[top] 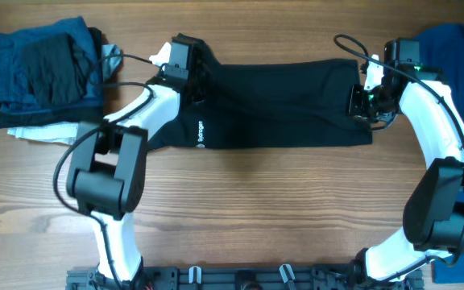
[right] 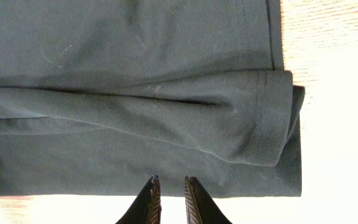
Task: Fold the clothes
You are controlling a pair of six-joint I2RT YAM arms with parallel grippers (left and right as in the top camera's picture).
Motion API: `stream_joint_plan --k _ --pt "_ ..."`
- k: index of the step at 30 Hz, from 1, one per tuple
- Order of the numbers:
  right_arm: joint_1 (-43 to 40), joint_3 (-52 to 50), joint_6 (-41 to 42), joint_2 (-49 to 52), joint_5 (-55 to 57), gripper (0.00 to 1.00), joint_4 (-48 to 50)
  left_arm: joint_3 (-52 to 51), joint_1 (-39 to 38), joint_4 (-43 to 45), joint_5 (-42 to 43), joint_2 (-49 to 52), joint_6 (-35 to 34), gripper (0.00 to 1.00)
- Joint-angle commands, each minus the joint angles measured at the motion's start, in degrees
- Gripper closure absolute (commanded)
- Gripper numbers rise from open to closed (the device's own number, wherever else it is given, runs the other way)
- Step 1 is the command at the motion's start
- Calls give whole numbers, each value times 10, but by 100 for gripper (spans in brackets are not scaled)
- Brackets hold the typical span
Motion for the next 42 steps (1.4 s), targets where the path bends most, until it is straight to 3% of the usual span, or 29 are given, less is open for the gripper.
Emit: stream_joint_plan --k 1,6,10,13,16,20,24,27,31,35,42 --pt "0 9 -6 9 -10 86 8 1 -3 44 -11 16 9 94" --pt "0 9 -8 9 -10 87 16 1 -3 97 -17 20 29 92" --pt "0 9 -8 9 -10 87 25 2 -3 168 -6 19 100 83" --pt "0 9 -12 9 -10 87 26 18 -2 163 -4 9 150 76" --pt "0 9 -27 9 -19 87 25 33 0 103 -5 -34 201 75" --pt "2 25 -131 9 -167 86 10 51 17 -19 -18 -134 245 65" --pt "29 40 -186 9 -164 86 -14 52 59 -133 -19 -237 252 61" --pt "79 40 -207 10 -93 83 -9 52 104 -233 -19 -282 252 55" --pt "137 38 -207 11 38 68 -5 52 141 -326 -16 -279 252 51" --pt "161 38 -141 20 145 57 3 51 153 -397 -10 -254 252 48" --pt "157 38 -134 68 148 45 13 51 145 -430 -10 -204 279 48"
